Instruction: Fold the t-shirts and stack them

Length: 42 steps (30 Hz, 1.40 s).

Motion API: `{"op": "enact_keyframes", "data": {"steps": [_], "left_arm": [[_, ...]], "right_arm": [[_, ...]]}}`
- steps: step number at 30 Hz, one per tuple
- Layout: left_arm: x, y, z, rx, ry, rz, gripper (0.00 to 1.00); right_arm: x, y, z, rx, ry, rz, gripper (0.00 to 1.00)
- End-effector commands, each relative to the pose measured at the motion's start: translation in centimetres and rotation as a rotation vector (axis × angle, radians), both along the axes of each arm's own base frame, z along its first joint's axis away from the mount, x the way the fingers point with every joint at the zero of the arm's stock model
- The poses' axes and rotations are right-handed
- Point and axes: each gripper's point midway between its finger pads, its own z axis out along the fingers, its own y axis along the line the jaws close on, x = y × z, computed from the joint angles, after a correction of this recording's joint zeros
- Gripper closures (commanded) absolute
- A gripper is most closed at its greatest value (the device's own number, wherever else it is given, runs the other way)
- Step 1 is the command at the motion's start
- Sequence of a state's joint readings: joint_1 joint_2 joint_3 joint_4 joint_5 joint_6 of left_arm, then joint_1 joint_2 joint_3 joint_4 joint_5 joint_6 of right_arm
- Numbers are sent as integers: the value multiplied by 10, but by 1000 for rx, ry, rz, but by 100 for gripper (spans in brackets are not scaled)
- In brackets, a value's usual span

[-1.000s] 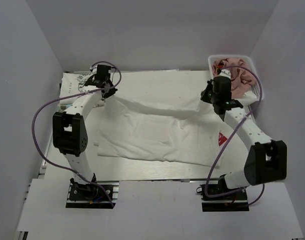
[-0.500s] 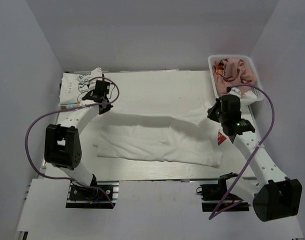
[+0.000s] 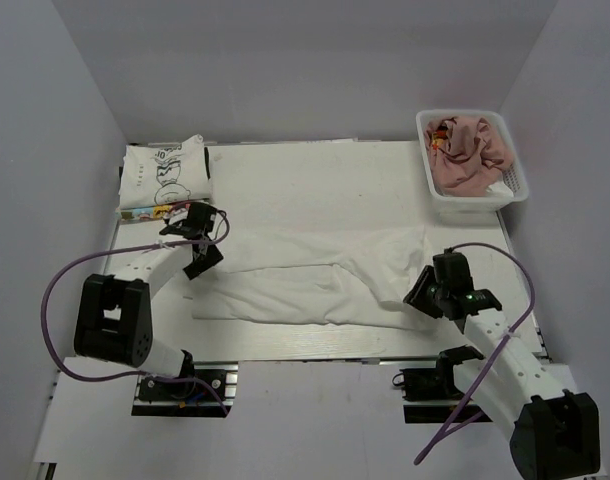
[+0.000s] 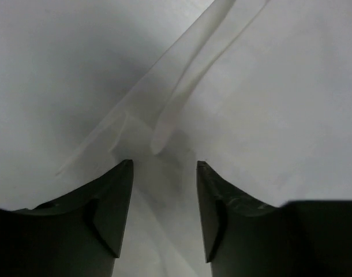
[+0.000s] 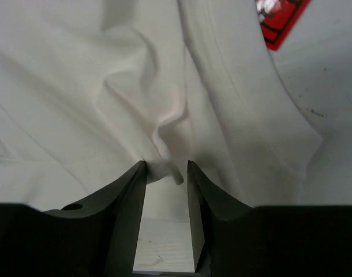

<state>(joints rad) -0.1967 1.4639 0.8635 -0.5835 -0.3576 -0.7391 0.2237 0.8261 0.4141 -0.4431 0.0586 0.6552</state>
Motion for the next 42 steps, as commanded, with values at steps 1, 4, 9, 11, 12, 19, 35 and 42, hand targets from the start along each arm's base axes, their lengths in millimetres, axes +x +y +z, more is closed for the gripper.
{"op": "enact_keyframes", "data": {"steps": [1,4,9,11,12,19,35,42], "left_arm": [[-30,7,8,-14,36,97,40],[-32,4,24,-71,4,108,0],[12,-11,74,-91,-156,18,0],[36,-28,86,-140,-212,-66,0],[40,-34,84,-162,-213,-93,0],[54,-81,51,-299,-157,-246,0],[-59,-62,-54,-68,413,-215,0],[-162,-125,-54,-341,682,-383,0]], "right_arm": [[-21,-1,-2,17,77,-16,57],[-9,-11,20,-49,29,-19,42],[36,-22,79,-151,-173,-10,10],[57,-13,102,-132,-269,24,10],[60,-10,103,-127,-278,42,10],[68,52,55,99,-187,252,10],[140,37,-74,-179,287,183,11],[307,83,-60,-243,170,319,12]]}}
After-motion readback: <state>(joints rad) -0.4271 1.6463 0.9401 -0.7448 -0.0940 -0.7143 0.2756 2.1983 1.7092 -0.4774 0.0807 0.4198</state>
